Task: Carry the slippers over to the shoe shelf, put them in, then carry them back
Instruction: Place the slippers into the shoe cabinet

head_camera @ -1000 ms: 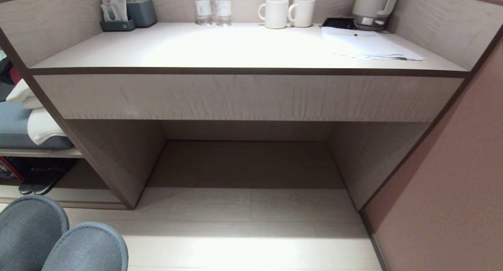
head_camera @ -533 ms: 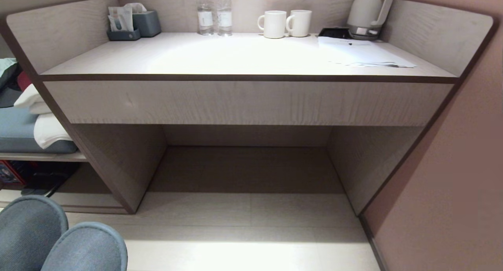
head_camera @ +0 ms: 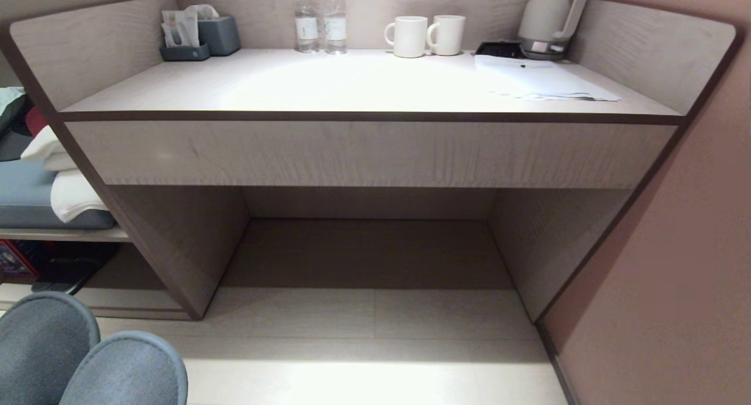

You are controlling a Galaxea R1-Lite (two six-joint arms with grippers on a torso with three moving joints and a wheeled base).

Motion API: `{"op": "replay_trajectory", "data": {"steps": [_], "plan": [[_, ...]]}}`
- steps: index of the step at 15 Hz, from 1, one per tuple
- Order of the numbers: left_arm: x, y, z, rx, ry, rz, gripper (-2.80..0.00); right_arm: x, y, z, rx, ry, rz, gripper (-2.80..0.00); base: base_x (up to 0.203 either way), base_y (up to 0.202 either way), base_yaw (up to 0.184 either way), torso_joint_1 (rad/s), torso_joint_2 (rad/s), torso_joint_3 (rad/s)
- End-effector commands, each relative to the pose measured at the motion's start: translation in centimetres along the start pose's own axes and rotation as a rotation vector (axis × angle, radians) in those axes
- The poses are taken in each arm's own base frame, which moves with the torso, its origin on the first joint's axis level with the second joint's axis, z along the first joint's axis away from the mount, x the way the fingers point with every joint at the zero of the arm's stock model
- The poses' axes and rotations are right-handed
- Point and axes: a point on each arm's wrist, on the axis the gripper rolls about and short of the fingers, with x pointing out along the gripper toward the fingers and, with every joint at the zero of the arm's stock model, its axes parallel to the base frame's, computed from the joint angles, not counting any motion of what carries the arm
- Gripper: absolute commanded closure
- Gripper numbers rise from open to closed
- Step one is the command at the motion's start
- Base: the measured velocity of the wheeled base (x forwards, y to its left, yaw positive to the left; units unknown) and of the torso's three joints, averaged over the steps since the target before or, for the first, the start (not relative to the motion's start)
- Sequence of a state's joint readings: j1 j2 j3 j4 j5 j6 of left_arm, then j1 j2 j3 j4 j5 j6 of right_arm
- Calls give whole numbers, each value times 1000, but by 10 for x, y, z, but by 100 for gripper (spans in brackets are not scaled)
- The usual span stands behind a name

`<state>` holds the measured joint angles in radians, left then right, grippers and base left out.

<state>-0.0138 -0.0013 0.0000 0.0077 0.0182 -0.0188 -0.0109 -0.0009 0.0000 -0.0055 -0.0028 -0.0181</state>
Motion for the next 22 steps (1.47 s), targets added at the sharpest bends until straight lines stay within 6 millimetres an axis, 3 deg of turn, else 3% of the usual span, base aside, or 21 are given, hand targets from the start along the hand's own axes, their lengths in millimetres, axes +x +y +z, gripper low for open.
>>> {"op": "replay_trajectory", "data": {"steps": [1, 12, 22], "plan": [[0, 0, 0, -1, 0, 0, 0, 0, 0, -12, 0, 2, 0, 0, 0, 0, 0, 0, 0, 0], [0, 0, 0, -4, -2, -3, 0, 0, 0, -12, 0, 0, 0, 0, 1, 4, 0, 0, 0, 0], [0, 0, 0, -4, 0, -3, 0, 0, 0, -12, 0, 0, 0, 0, 1, 186, -2, 3, 3, 2]]}}
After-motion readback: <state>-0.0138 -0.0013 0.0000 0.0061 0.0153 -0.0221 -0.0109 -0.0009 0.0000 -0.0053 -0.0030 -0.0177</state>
